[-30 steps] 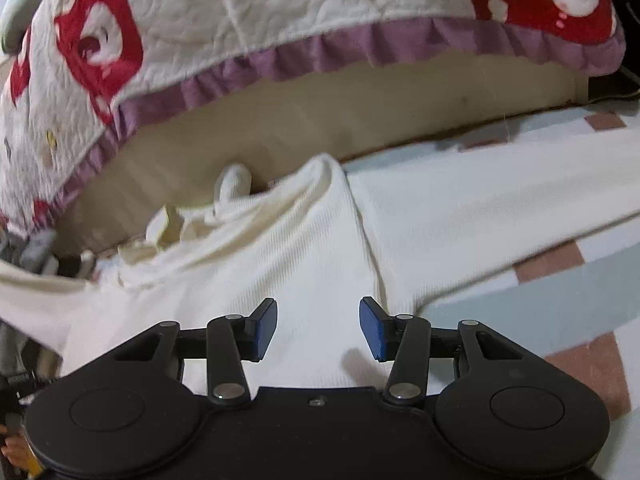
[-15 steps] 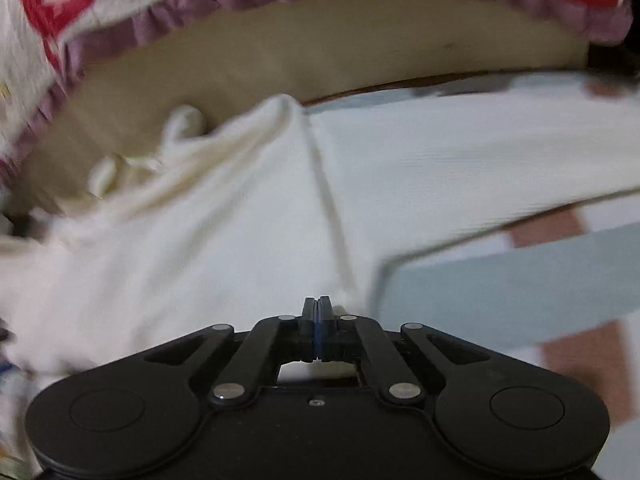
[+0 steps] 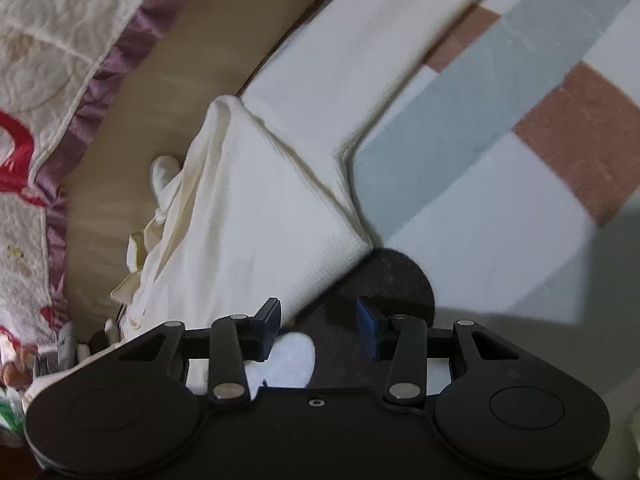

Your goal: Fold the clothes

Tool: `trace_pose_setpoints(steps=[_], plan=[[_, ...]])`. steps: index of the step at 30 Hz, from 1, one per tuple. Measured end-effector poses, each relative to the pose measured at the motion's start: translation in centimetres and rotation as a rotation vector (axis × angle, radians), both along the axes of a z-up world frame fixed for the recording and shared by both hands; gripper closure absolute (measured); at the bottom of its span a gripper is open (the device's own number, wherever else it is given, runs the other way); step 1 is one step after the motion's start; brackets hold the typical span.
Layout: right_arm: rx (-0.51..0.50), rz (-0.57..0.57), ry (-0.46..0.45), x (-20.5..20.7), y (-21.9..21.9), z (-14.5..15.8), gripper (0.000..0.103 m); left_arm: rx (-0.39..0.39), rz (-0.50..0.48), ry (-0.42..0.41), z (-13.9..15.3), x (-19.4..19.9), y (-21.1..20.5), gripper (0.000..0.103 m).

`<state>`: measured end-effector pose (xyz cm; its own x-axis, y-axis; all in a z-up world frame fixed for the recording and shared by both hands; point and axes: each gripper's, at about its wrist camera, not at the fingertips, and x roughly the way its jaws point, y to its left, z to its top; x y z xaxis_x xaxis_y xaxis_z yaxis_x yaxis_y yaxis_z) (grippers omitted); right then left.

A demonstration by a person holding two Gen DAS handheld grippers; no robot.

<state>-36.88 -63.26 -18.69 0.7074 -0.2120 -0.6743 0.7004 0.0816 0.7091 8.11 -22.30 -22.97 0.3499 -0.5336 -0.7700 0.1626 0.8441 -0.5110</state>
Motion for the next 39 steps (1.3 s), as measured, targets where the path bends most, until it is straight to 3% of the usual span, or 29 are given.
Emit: trace_pose_setpoints(steps=[6,8,9,11,12,17,18,20,21,23,25,27,30,33,34,35,36,37,39], plan=[[-0.040,-0.129,-0.141,0.7,-1.3,-1.3,0.054,-0.004,0.066,-0.166,-0.6,-0.1,-2.1,0.043],[-0.062,-0.123,-0.165,0.9,-1.4,-1.5,0.054,-0.006,0.035,-0.190,-0.8,-0.1,-2.9,0.084],[-0.075,-0.114,-0.165,1.1,-1.5,-1.5,0.055,-0.010,0.017,-0.193,-1.0,-0.1,-3.2,0.095],[-0.112,-0.083,-0.130,1.6,-1.6,-1.0,0.067,0.009,0.025,-0.245,-0.5,-0.6,-3.3,0.095],[-0.142,-0.068,-0.093,1.7,-1.4,-0.4,0.096,0.027,0.024,-0.282,-0.1,-1.0,-3.3,0.095],[-0.203,-0.052,0.043,1.1,-0.4,1.2,0.097,0.165,-0.051,-0.424,2.6,-2.6,-5.0,0.095],[-0.212,-0.050,0.069,1.0,-0.2,1.5,0.096,0.169,-0.054,-0.402,2.5,-2.5,-5.0,0.094],[-0.220,-0.055,0.118,0.6,0.1,1.8,0.084,0.149,-0.049,-0.324,1.7,-1.9,-4.5,0.093],[-0.209,-0.070,0.128,0.3,0.0,1.6,0.073,0.144,-0.038,-0.281,1.2,-1.4,-4.3,0.092],[-0.170,-0.118,0.064,-0.5,-0.7,0.8,0.064,0.070,0.024,-0.186,0.1,-0.2,-3.3,0.089],[-0.147,-0.160,-0.021,-0.9,-1.4,0.1,0.053,-0.018,0.068,-0.144,-0.3,0.7,-2.5,0.081],[-0.160,-0.159,-0.073,-0.3,-2.2,-0.4,0.048,-0.062,0.058,-0.148,-0.6,1.3,-2.7,0.074],[-0.251,-0.064,-0.069,2.1,-2.7,-0.5,0.047,-0.078,0.010,-0.199,-0.5,1.3,-3.7,0.058],[-0.317,0.039,-0.054,3.7,-2.7,-0.4,0.048,-0.058,-0.037,-0.236,-0.6,0.9,-4.5,0.060],[-0.324,0.061,-0.061,3.9,-2.7,-0.5,0.048,-0.052,-0.053,-0.248,-0.6,0.8,-4.8,0.074],[-0.328,0.076,-0.066,4.0,-2.8,-0.7,0.049,-0.044,-0.068,-0.260,-0.6,0.6,-5.0,0.093],[-0.329,0.089,-0.056,4.0,-2.9,-0.9,0.069,-0.029,-0.078,-0.268,-0.1,0.6,-5.0,0.095],[-0.322,0.095,-0.042,4.0,-3.1,-1.1,0.095,-0.013,-0.088,-0.276,0.3,0.5,-4.9,0.095],[-0.294,0.089,-0.030,3.5,-3.3,-1.2,0.095,0.017,-0.109,-0.293,1.1,0.3,-4.9,0.096]])
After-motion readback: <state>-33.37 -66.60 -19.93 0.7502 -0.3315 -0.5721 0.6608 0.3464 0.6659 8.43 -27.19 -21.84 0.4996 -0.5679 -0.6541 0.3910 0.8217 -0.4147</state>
